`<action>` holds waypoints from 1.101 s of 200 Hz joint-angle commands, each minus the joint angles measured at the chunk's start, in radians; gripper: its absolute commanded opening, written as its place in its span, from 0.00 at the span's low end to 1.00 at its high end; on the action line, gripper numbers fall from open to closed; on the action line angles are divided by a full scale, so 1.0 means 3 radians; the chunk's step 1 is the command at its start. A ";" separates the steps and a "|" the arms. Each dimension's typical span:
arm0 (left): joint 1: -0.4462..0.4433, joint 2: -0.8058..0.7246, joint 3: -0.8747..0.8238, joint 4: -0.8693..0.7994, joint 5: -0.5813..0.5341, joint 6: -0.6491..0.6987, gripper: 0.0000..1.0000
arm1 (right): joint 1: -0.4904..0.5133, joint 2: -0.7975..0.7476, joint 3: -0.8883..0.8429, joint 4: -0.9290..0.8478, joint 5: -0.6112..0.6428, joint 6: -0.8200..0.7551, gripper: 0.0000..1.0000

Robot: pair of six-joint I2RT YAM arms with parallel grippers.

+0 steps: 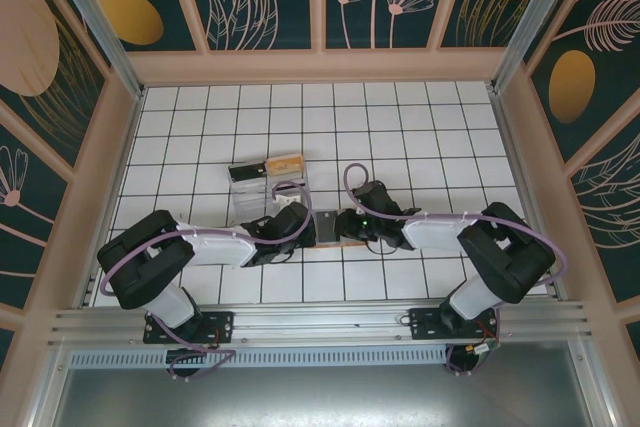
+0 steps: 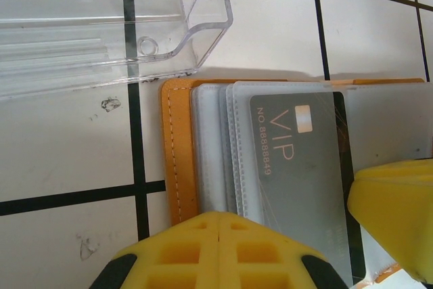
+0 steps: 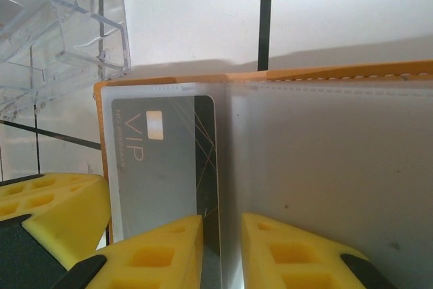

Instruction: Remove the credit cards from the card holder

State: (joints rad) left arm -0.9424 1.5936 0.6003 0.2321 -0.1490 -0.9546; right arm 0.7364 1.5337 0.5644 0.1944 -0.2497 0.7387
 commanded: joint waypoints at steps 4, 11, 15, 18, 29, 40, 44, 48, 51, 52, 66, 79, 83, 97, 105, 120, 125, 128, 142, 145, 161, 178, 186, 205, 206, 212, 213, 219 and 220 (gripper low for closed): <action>0.0015 0.0093 0.0014 -0.0120 0.0087 -0.0014 0.00 | 0.0002 0.0059 -0.0024 0.0202 -0.0196 -0.0030 0.22; 0.0013 0.0088 0.0019 -0.0124 0.0083 -0.0014 0.00 | -0.0009 0.0058 -0.0026 0.0206 -0.0203 -0.0023 0.21; 0.0014 0.0088 0.0019 -0.0128 0.0082 -0.0014 0.00 | -0.0015 0.0057 -0.0030 0.0203 -0.0198 -0.0015 0.19; 0.0013 0.0085 0.0018 -0.0129 0.0078 -0.0014 0.00 | -0.0024 0.0053 -0.0034 0.0204 -0.0196 -0.0009 0.19; 0.0013 0.0077 0.0010 -0.0136 0.0076 -0.0015 0.00 | -0.0060 0.0030 -0.0064 0.0225 -0.0221 0.0000 0.16; 0.0013 0.0072 0.0009 -0.0135 0.0077 -0.0014 0.00 | -0.0104 0.0017 -0.0117 0.0294 -0.0287 0.0033 0.16; 0.0016 0.0076 0.0007 -0.0135 0.0077 -0.0019 0.00 | -0.0123 0.0013 -0.0138 0.0322 -0.0317 0.0045 0.16; 0.0016 0.0077 0.0005 -0.0135 0.0077 -0.0023 0.00 | -0.0132 0.0012 -0.0150 0.0344 -0.0332 0.0057 0.16; 0.0010 0.0077 0.0004 -0.0131 0.0077 -0.0020 0.00 | -0.0136 0.0015 -0.0156 0.0358 -0.0345 0.0058 0.16; 0.0011 0.0077 0.0004 -0.0130 0.0077 -0.0022 0.00 | -0.0137 0.0013 -0.0157 0.0358 -0.0349 0.0058 0.16; 0.0016 0.0088 0.0010 -0.0119 0.0082 -0.0019 0.00 | -0.0133 0.0027 -0.0148 0.0355 -0.0344 0.0063 0.13; 0.0013 0.0098 0.0021 -0.0124 0.0087 -0.0014 0.00 | -0.0137 0.0035 -0.0148 0.0337 -0.0325 0.0068 0.07; 0.0015 0.0098 0.0019 -0.0124 0.0087 -0.0014 0.00 | -0.0138 0.0030 -0.0145 0.0318 -0.0310 0.0066 0.04; 0.0015 0.0088 0.0014 -0.0129 0.0083 -0.0021 0.00 | -0.0149 0.0001 -0.0160 0.0273 -0.0268 0.0060 0.01; 0.0012 0.0084 0.0010 -0.0135 0.0077 -0.0020 0.00 | -0.0166 -0.0022 -0.0185 0.0255 -0.0263 0.0055 0.01; 0.0012 0.0082 -0.0002 -0.0135 0.0072 -0.0019 0.00 | -0.0216 -0.0086 -0.0223 0.0203 -0.0247 0.0023 0.01; 0.0013 0.0082 -0.0007 -0.0137 0.0072 -0.0020 0.00 | -0.0242 -0.0104 -0.0236 0.0183 -0.0242 0.0009 0.01; 0.0012 0.0082 -0.0009 -0.0137 0.0072 -0.0023 0.00 | -0.0254 -0.0113 -0.0243 0.0178 -0.0242 0.0005 0.01; 0.0016 0.0088 -0.0006 -0.0135 0.0072 -0.0024 0.00 | -0.0309 -0.0170 -0.0278 0.0151 -0.0242 -0.0022 0.01; 0.0016 0.0088 -0.0007 -0.0137 0.0072 -0.0024 0.00 | -0.0316 -0.0175 -0.0280 0.0142 -0.0242 -0.0030 0.01; 0.0012 0.0088 -0.0011 -0.0136 0.0072 -0.0024 0.00 | -0.0352 -0.0218 -0.0293 0.0092 -0.0229 -0.0064 0.00; 0.0012 0.0082 -0.0012 -0.0140 0.0072 -0.0024 0.00 | -0.0383 -0.0248 -0.0306 0.0047 -0.0236 -0.0107 0.00; 0.0012 0.0082 -0.0012 -0.0144 0.0072 -0.0026 0.00 | -0.0394 -0.0265 -0.0316 0.0034 -0.0236 -0.0124 0.00; 0.0012 0.0080 -0.0017 -0.0140 0.0072 -0.0026 0.00 | -0.0429 -0.0294 -0.0349 0.0014 -0.0246 -0.0141 0.00; 0.0012 0.0079 -0.0017 -0.0140 0.0072 -0.0030 0.00 | -0.0432 -0.0295 -0.0348 0.0011 -0.0246 -0.0143 0.00; 0.0011 0.0077 -0.0017 -0.0141 0.0072 -0.0028 0.00 | -0.0446 -0.0306 -0.0356 -0.0013 -0.0238 -0.0157 0.00; 0.0012 0.0077 -0.0017 -0.0140 0.0072 -0.0028 0.00 | -0.0451 -0.0308 -0.0357 -0.0013 -0.0240 -0.0159 0.00; 0.0010 0.0077 -0.0017 -0.0143 0.0072 -0.0024 0.00 | -0.0465 -0.0329 -0.0370 -0.0019 -0.0236 -0.0166 0.00; 0.0011 0.0077 -0.0017 -0.0144 0.0072 -0.0024 0.00 | -0.0468 -0.0335 -0.0371 -0.0017 -0.0236 -0.0169 0.00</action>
State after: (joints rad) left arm -0.9424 1.5944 0.6014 0.2340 -0.1390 -0.9546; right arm 0.6159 1.4677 0.4755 0.2295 -0.3347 0.7216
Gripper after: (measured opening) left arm 0.069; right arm 0.068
